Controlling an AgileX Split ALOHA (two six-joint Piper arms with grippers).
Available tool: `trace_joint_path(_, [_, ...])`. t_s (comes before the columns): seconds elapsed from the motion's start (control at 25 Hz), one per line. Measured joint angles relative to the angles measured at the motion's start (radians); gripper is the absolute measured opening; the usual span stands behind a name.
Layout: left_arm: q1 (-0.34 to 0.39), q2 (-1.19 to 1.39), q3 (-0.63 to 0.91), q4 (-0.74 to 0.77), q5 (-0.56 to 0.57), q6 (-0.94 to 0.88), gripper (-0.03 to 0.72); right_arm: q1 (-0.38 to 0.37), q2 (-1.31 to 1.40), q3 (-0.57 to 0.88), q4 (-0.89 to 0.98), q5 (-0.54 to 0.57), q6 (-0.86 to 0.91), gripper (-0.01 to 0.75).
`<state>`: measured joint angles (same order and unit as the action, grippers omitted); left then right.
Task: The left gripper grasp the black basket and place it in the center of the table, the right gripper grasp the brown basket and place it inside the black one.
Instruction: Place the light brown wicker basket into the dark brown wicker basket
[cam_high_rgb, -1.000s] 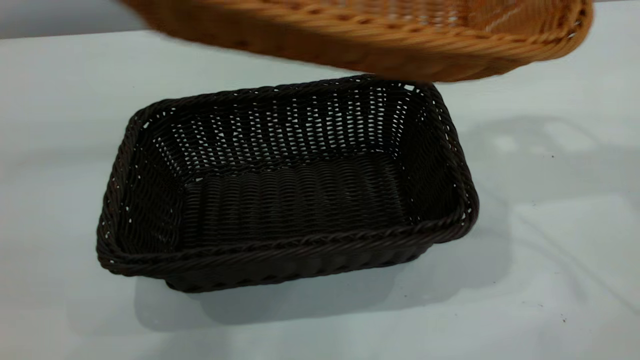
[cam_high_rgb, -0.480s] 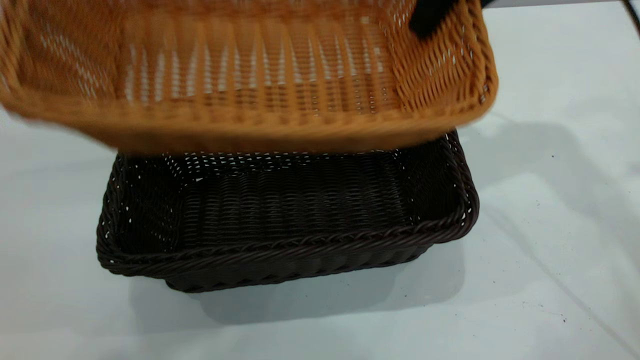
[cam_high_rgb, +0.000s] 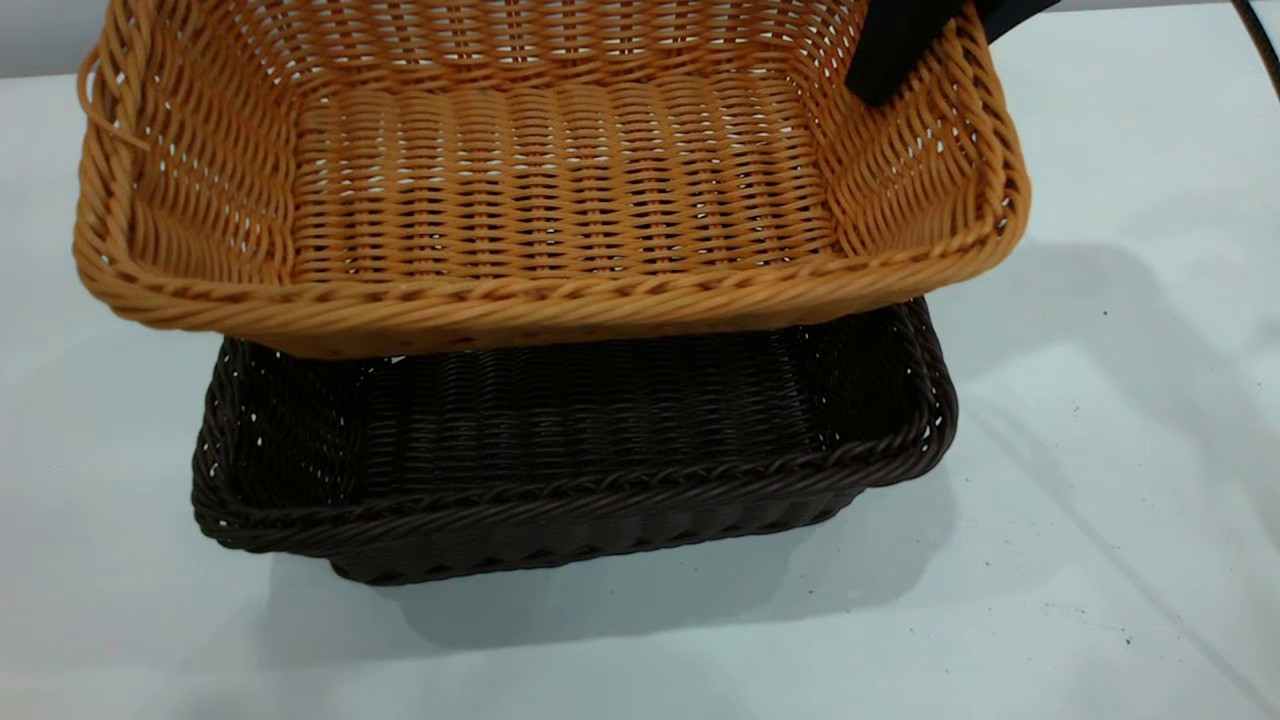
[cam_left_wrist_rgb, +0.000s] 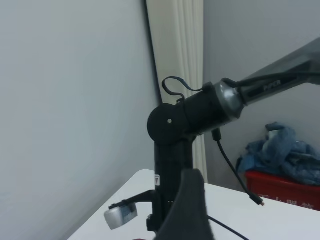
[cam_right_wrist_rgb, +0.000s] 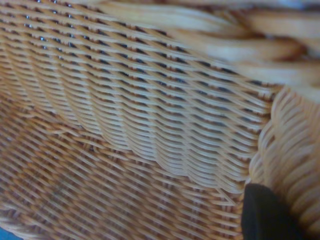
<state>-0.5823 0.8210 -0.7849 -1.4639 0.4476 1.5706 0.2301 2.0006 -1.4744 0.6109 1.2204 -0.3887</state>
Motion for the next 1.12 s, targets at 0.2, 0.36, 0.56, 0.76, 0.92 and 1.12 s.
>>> trace_joint_path(0.2, [0.0,0.001,0.0,0.0,-0.016,0.0,0.572,0.0,0.034,0.0,0.004,0.0,0.0,0.106])
trace_joint_path(0.36, [0.0,0.001,0.0,0.0,-0.02,0.0,0.572,0.001,0.061,0.0,0.012,-0.002,0.0,0.106])
trace_joint_path(0.56, [0.0,0.001,0.0,0.0,-0.021,0.0,0.572,0.001,0.087,0.001,0.012,0.0,0.0,0.106])
trace_joint_path(0.76, [0.0,0.001,0.0,0.0,-0.029,0.0,0.572,0.001,0.098,0.001,0.01,0.0,0.0,0.106])
trace_joint_path(0.92, [0.0,0.001,0.0,0.0,-0.06,0.0,0.572,0.011,0.101,0.001,0.005,-0.001,0.015,0.106])
trace_joint_path(1.12, [0.0,0.001,0.0,0.0,-0.06,0.0,0.572,0.031,0.101,0.001,-0.013,0.001,0.015,0.106])
